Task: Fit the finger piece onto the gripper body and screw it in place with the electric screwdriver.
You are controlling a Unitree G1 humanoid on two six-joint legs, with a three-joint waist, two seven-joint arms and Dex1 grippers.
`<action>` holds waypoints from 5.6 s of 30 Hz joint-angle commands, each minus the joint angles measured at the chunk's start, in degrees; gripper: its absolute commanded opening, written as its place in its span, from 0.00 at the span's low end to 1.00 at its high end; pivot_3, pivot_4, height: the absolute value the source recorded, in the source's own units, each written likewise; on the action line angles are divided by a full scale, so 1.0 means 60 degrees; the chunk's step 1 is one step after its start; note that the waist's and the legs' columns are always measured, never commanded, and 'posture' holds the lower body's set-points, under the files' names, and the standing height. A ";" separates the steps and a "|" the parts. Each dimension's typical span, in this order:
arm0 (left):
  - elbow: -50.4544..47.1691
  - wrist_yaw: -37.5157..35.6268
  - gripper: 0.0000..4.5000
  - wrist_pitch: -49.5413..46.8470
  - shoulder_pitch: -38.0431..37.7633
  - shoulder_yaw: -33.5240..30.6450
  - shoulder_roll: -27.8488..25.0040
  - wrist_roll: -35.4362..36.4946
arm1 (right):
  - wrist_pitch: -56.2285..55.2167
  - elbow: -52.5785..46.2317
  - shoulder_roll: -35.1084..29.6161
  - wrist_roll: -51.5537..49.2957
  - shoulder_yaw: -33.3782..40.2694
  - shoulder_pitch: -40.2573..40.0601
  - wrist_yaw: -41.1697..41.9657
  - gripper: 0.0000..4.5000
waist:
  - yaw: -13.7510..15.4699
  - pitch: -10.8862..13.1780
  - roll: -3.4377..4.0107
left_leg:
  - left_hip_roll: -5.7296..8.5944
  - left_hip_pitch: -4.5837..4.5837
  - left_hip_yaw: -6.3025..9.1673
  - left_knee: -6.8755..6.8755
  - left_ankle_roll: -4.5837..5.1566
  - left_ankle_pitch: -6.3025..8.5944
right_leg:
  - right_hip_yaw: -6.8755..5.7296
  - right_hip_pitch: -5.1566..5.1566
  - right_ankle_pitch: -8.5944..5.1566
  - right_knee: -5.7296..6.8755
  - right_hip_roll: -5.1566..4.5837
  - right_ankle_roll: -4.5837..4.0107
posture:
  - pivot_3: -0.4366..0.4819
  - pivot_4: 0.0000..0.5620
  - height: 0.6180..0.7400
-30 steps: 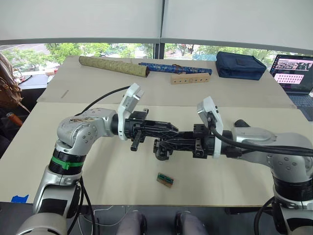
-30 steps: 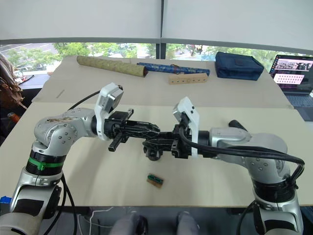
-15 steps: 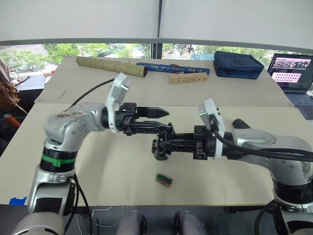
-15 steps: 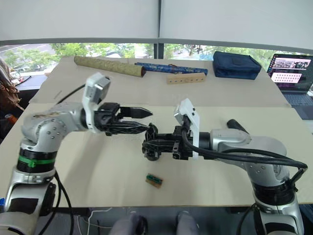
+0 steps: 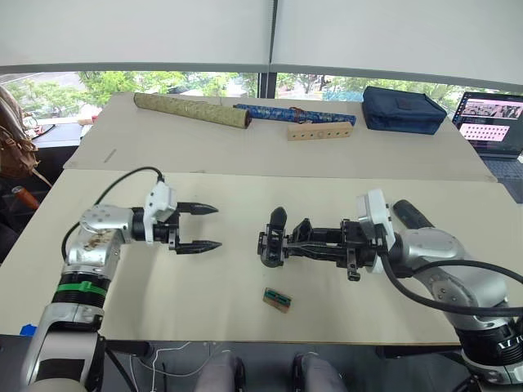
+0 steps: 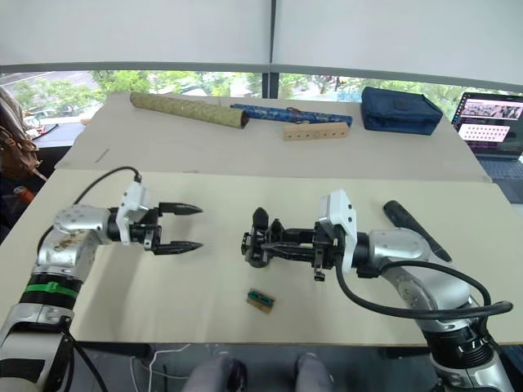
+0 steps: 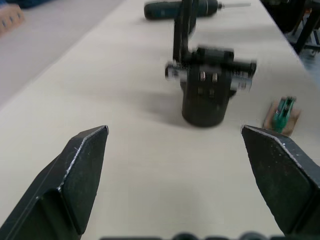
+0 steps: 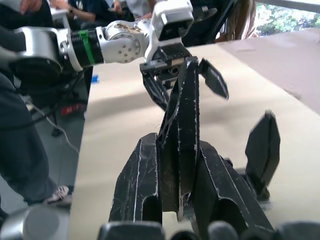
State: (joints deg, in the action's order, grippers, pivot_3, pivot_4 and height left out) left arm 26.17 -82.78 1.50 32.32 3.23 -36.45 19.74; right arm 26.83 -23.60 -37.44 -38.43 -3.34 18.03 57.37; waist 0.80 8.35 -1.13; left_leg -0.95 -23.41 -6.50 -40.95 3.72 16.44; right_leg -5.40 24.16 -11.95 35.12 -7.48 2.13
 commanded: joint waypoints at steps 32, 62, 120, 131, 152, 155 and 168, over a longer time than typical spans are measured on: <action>-0.0140 0.2240 1.00 0.0585 -0.0217 0.1553 0.3122 -0.2011 | -0.1543 0.0280 0.0563 0.0884 0.0090 -0.0247 0.0561 0.10 | -0.0013 0.0000 -0.0001 | -0.0020 0.0001 0.0008 -0.0007 0.0016 0.0007 | 0.0002 -0.0002 0.0005 0.0014 -0.0005 -0.0002 | 0.48 0.27 1.00; -0.0361 0.2116 0.51 0.0046 -0.0367 0.2105 0.2763 -0.2132 | -0.2296 0.1431 0.1291 0.1668 -0.0756 0.0420 0.1121 0.10 | 0.0014 -0.0004 0.0006 | -0.0019 0.0020 0.0007 -0.0018 0.0018 0.0008 | 0.0004 -0.0014 0.0005 0.0022 -0.0010 -0.0005 | 0.48 0.27 1.00; 0.1383 0.1097 0.51 0.0743 0.0517 0.2344 0.2741 -0.2473 | -0.1926 0.3823 0.1544 0.3313 -0.1973 0.1554 0.1703 0.09 | -0.0044 -0.0016 0.0014 | -0.0021 0.0039 0.0005 -0.0030 0.0018 0.0008 | 0.0008 -0.0019 0.0004 0.0107 -0.0008 -0.0004 | 0.48 0.27 1.00; 0.1241 0.1060 0.51 0.0659 0.0464 0.2330 0.2690 -0.2430 | -0.1995 0.4453 0.1565 0.3224 -0.2343 0.1935 0.2787 0.09 | -0.0051 -0.0049 0.0023 | -0.0027 0.0044 0.0004 -0.0027 0.0018 0.0008 | 0.0011 -0.0019 0.0004 0.0110 -0.0008 -0.0005 | 0.48 0.27 1.00; 0.0885 0.1169 0.51 0.0437 0.0303 0.2310 0.2616 -0.2341 | -0.1826 0.5211 0.1013 0.4117 -0.3196 0.2557 0.3020 0.09 | -0.0111 -0.0117 0.0023 | -0.0041 0.0090 0.0004 -0.0022 0.0021 0.0013 | 0.0021 -0.0036 0.0001 0.0105 -0.0017 -0.0012 | 0.48 0.27 1.00; 0.0858 0.1182 0.51 0.0414 0.0288 0.2315 0.2622 -0.2336 | -0.1573 0.4984 0.0981 0.3947 -0.3303 0.2595 0.3219 0.09 | -0.0108 -0.0118 0.0023 | -0.0039 0.0088 0.0003 -0.0018 0.0020 0.0013 | 0.0021 -0.0033 0.0000 0.0104 -0.0022 -0.0013 | 0.48 0.27 1.00; 0.0844 0.1269 0.51 0.0403 0.0282 0.2309 0.2662 -0.2353 | -0.1495 0.5817 0.1277 0.4203 -0.3296 0.3037 0.2903 0.09 | -0.0164 -0.0121 0.0025 | -0.0043 0.0095 0.0002 -0.0014 0.0026 0.0017 | 0.0020 -0.0033 -0.0001 0.0106 -0.0024 -0.0019 | 0.48 0.27 1.00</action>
State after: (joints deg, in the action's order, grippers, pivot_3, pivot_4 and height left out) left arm 31.89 -73.92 4.67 35.01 15.36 -20.85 6.59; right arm 16.65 7.13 -28.88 -18.79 -19.63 37.96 75.53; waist -0.18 7.63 -0.98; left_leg -1.21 -22.83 -6.49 -41.04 3.89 16.55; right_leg -5.28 23.96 -11.96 35.76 -7.63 2.01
